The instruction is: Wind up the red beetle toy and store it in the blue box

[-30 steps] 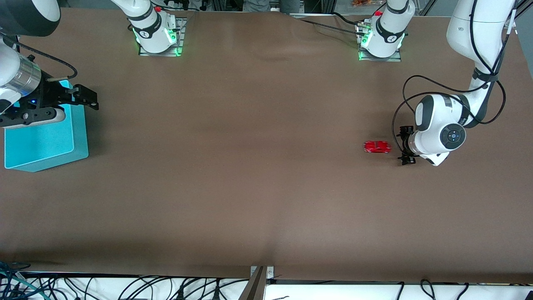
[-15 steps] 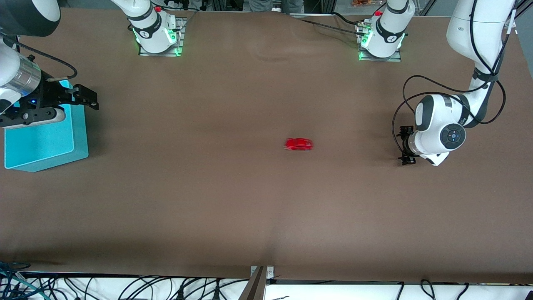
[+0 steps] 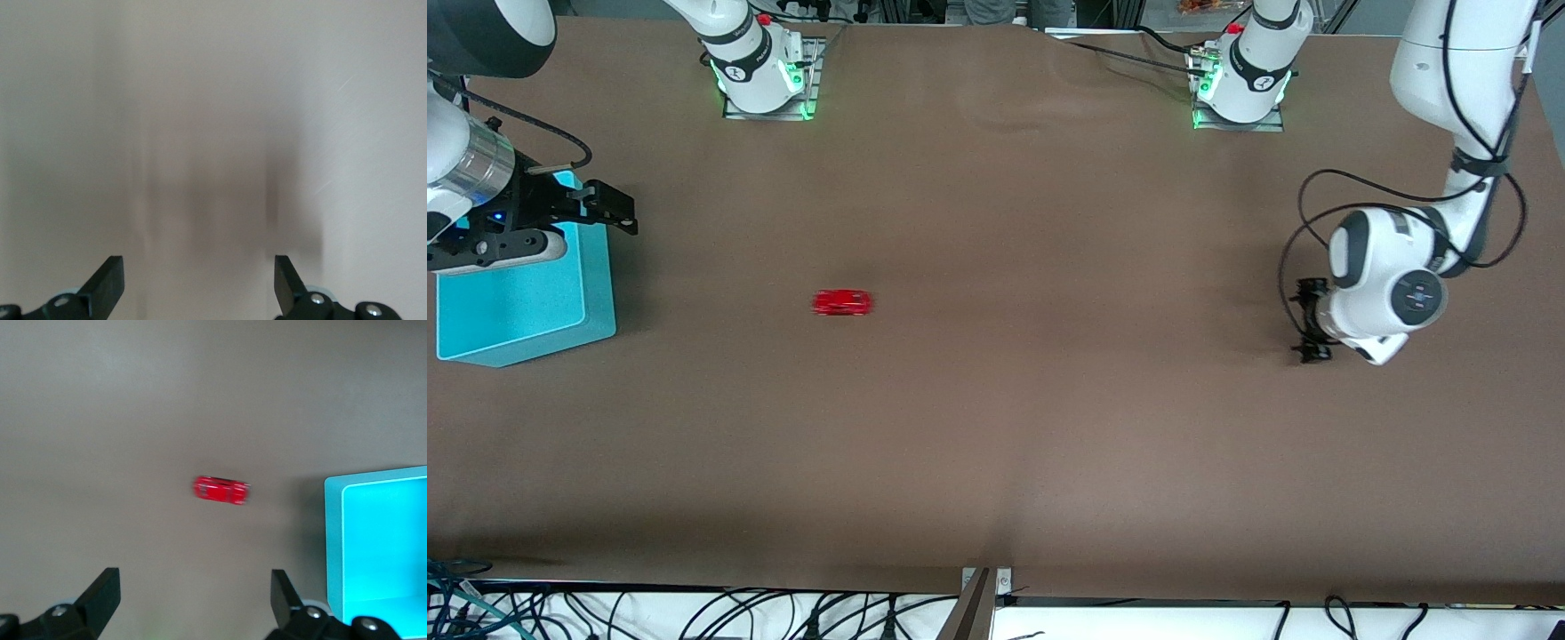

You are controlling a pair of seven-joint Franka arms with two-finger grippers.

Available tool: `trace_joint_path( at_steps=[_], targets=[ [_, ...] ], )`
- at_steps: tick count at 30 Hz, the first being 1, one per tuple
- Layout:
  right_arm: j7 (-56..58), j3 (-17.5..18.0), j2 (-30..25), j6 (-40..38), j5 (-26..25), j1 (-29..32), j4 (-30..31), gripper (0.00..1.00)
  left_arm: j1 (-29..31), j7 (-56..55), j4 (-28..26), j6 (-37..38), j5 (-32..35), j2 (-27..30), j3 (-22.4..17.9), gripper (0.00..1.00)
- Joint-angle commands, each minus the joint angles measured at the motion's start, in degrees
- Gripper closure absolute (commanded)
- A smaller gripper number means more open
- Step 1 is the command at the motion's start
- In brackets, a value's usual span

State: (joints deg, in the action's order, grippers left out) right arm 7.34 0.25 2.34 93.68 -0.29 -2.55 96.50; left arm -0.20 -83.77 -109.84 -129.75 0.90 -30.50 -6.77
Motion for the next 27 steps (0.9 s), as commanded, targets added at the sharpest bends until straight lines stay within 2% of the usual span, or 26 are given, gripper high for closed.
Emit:
trace_joint_path(
  at_steps=[1,17,27],
  targets=[
    [-0.22,0.19,0.3,-1.04,-0.68,0.09,-1.23,0.0,-0.68,2.47,1.56,1.08,-1.34,-0.97,-0.26,0.01],
    [-0.04,0.11,0.21,-1.04,-0.68,0.18,-1.32,0.0,-1.03,3.44,2.26,1.17,-1.26,-0.97,-0.17,0.01],
    [-0.04,0.11,0.21,-1.04,-0.59,0.18,-1.32,0.0,-0.95,12.66,2.44,1.17,-1.17,0.17,1.41,0.01]
  ],
)
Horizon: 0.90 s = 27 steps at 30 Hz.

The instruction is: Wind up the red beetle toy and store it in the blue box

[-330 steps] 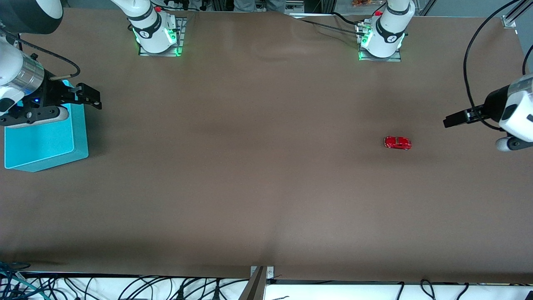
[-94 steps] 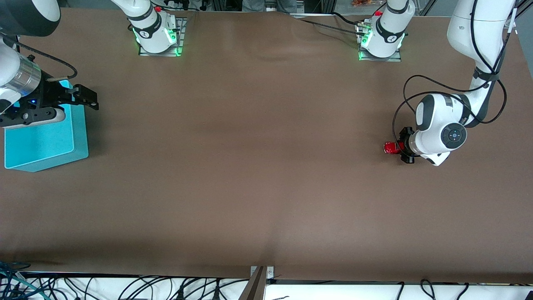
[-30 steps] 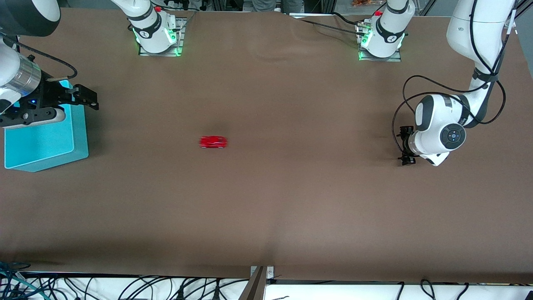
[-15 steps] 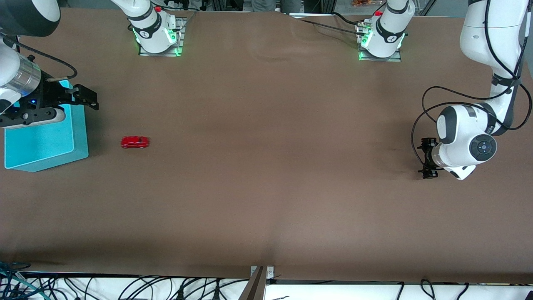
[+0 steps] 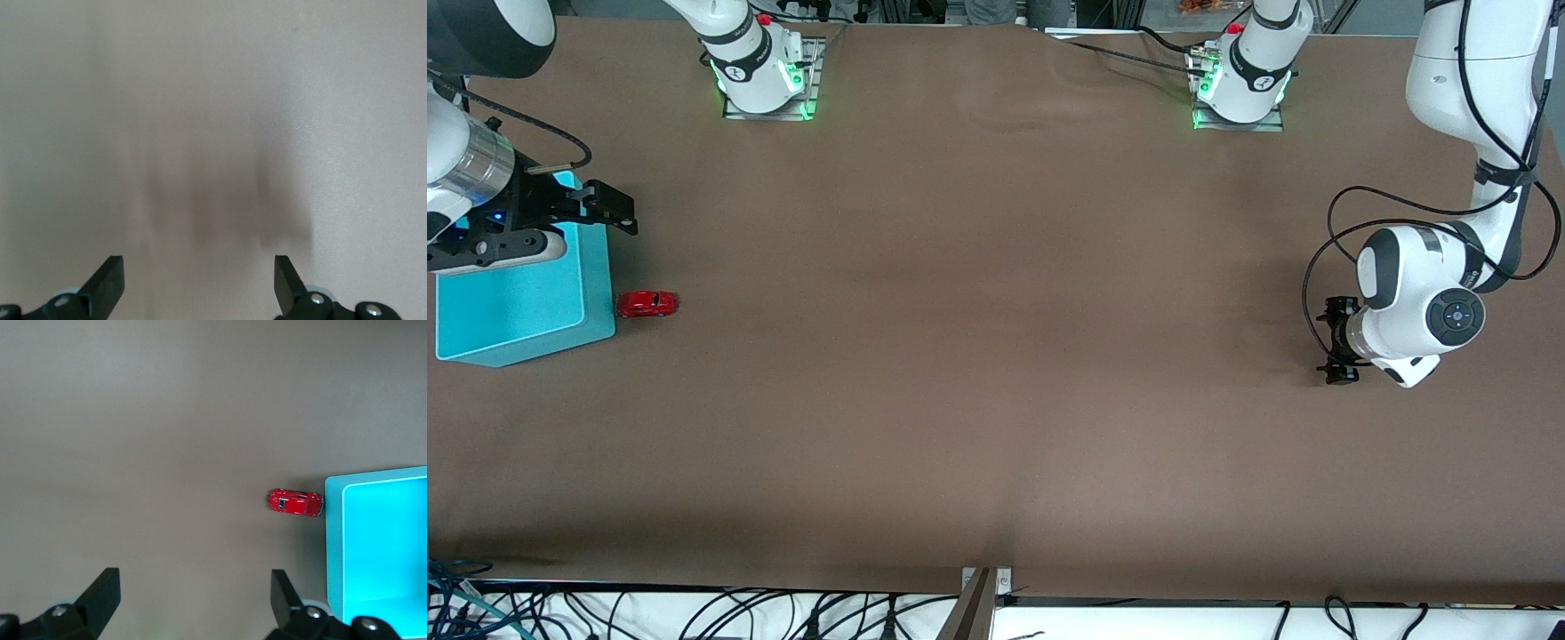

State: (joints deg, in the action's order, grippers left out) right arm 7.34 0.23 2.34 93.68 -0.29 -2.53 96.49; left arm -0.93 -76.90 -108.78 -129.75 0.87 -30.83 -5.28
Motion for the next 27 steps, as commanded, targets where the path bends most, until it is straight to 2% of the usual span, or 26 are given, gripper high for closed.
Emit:
trace_joint_path(
  at_steps=[1,18,27],
  targets=[
    [0.04,0.12,0.21,-1.04,-0.59,0.16,-1.3,0.0,-0.22,7.01,1.37,1.26,-1.14,0.77,-0.08,0.0],
    [-0.57,0.56,0.3,-1.04,-0.67,-0.72,-1.83,0.0,0.31,31.53,1.72,1.52,-1.31,2.35,1.23,0.0],
    [-0.04,0.04,0.3,-0.96,-0.06,0.25,-1.83,0.0,0.31,44.98,1.72,7.4,-1.31,5.86,1.23,0.0]
  ],
)
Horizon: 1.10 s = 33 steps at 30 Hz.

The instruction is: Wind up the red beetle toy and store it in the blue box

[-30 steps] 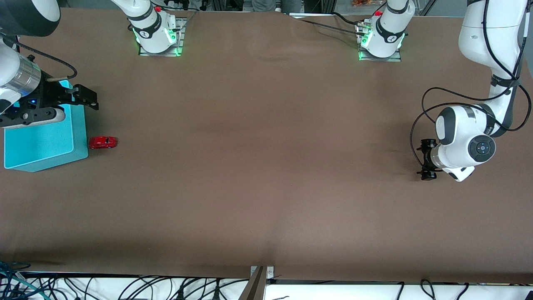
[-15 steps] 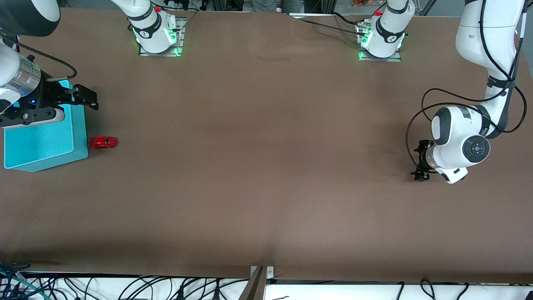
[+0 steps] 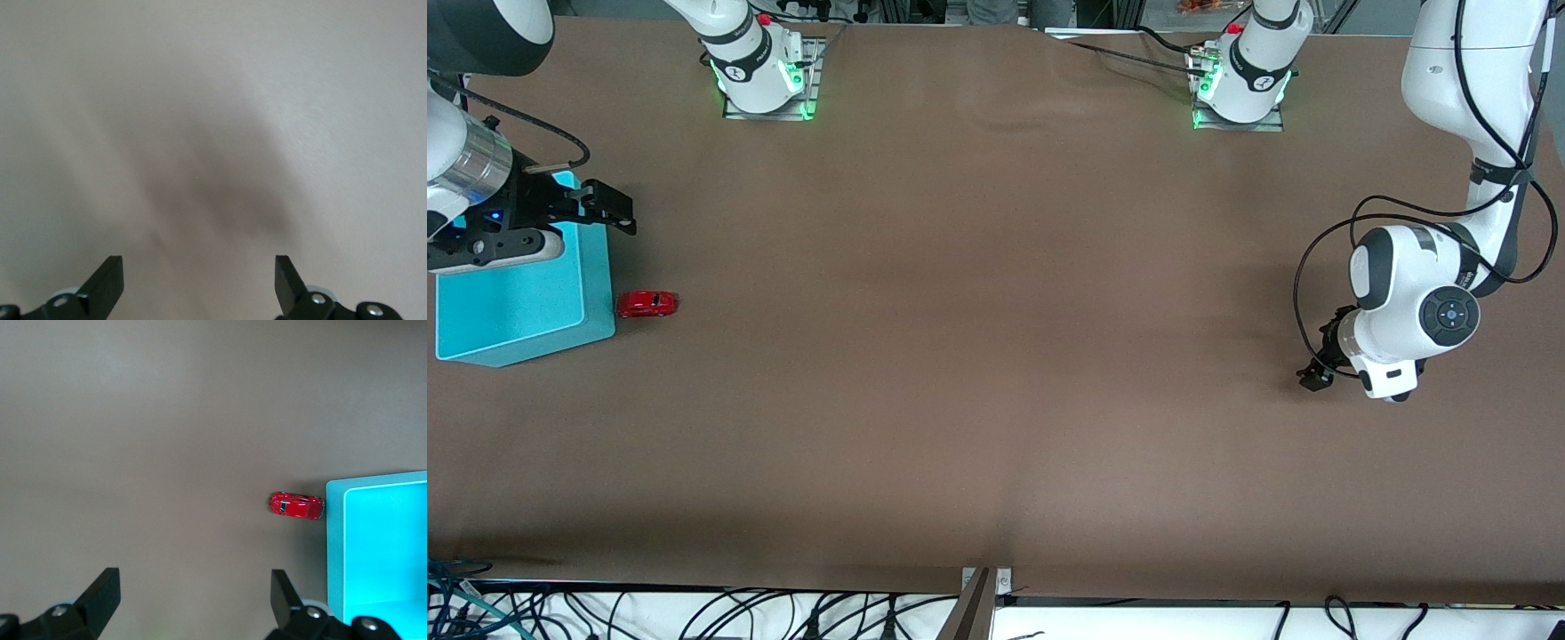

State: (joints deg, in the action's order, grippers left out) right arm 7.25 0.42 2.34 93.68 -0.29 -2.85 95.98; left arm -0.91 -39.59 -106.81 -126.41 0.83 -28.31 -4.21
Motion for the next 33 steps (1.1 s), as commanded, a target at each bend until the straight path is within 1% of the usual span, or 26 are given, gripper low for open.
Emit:
trace_joint_path(
  at_steps=[1,6,9,12,17,21,24,26,29,33],
  targets=[
    [0.04,-0.25,0.3,-0.95,-0.06,0.74,-1.32,0.0,0.21,8.99,-0.24,4.59,-1.27,3.69,0.17,0.0],
    [0.22,-0.42,0.21,-1.04,-0.23,1.01,-1.32,0.0,0.3,15.58,-0.15,7.31,-1.27,6.42,0.26,0.0],
    [-0.57,-0.42,-0.14,-1.04,-0.32,1.01,-1.32,0.0,0.3,17.78,1.51,10.38,-1.27,7.3,0.35,0.0],
    [-1.1,-1.04,-0.32,-2.0,-0.06,1.09,-1.23,0.0,0.39,20.5,4.85,15.21,-1.44,7.3,0.78,0.0],
    [-1.1,-1.39,-0.32,-3.15,0.03,1.09,-1.23,0.0,0.56,23.93,11.18,23.91,-3.81,7.3,1.31,0.0],
    [-1.01,-1.48,-0.23,-3.33,0.12,1.09,-1.06,0.0,0.47,25.43,15.05,28.67,-3.81,7.3,1.31,0.0],
    [-1.1,-1.48,-0.05,-3.33,0.12,1.09,-0.97,0.0,0.47,25.43,17.07,30.69,-3.81,7.74,1.4,0.0],
    [-1.1,-2.26,-0.05,-3.33,0.12,1.09,-0.79,0.0,0.47,25.52,17.95,32.01,-3.73,8.44,1.4,0.0],
    [-1.1,-2.97,0.12,-3.24,0.2,1.09,-0.79,0.0,0.47,26.57,18.4,32.89,-3.38,10.11,1.49,0.0],
    [-1.71,-3.32,0.3,-2.63,0.2,1.09,-0.01,0.0,0.47,31.05,18.48,32.98,-3.37,12.48,1.58,0.0]
  ],
)
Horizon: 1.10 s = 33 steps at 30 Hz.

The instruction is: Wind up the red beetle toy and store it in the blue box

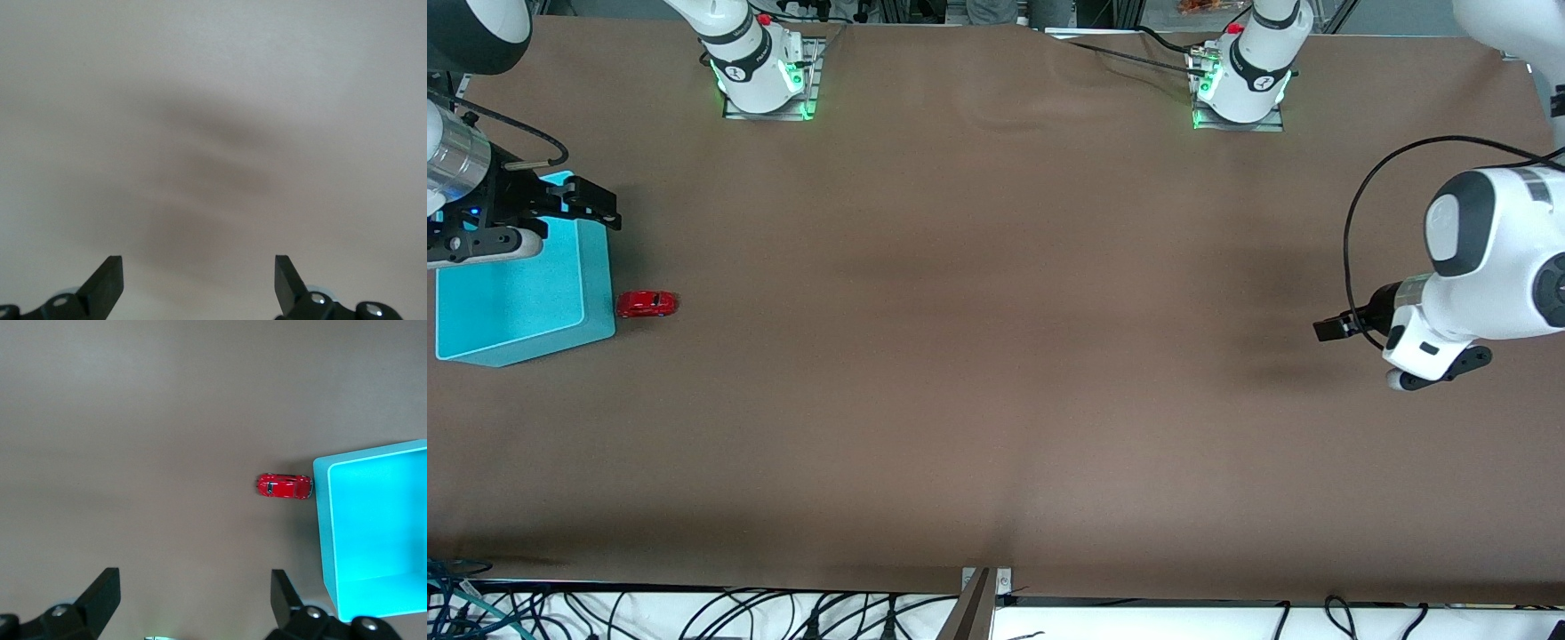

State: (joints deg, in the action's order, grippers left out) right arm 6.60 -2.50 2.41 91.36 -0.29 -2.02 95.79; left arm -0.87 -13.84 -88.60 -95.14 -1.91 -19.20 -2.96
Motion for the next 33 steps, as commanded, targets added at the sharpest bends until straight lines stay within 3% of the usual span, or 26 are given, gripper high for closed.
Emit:
trace_joint_path(
  at_steps=[1,16,33],
  targets=[
    [-1.59,-0.4,0.14,-0.22,0.2,0.35,0.45,0.0,0.43,6.01,0.27,1.62,-0.64,3.9,0.41,0.0],
    [-13.63,-0.48,-0.22,5.75,0.2,0.44,5.28,0.0,0.34,6.46,8.09,7.15,-0.99,4.88,0.15,0.0],
    [-22.06,-0.48,-1.1,14.1,-2.0,0.44,15.12,0.0,0.16,6.64,8.62,7.51,-0.99,4.88,0.24,0.0]
  ],
)
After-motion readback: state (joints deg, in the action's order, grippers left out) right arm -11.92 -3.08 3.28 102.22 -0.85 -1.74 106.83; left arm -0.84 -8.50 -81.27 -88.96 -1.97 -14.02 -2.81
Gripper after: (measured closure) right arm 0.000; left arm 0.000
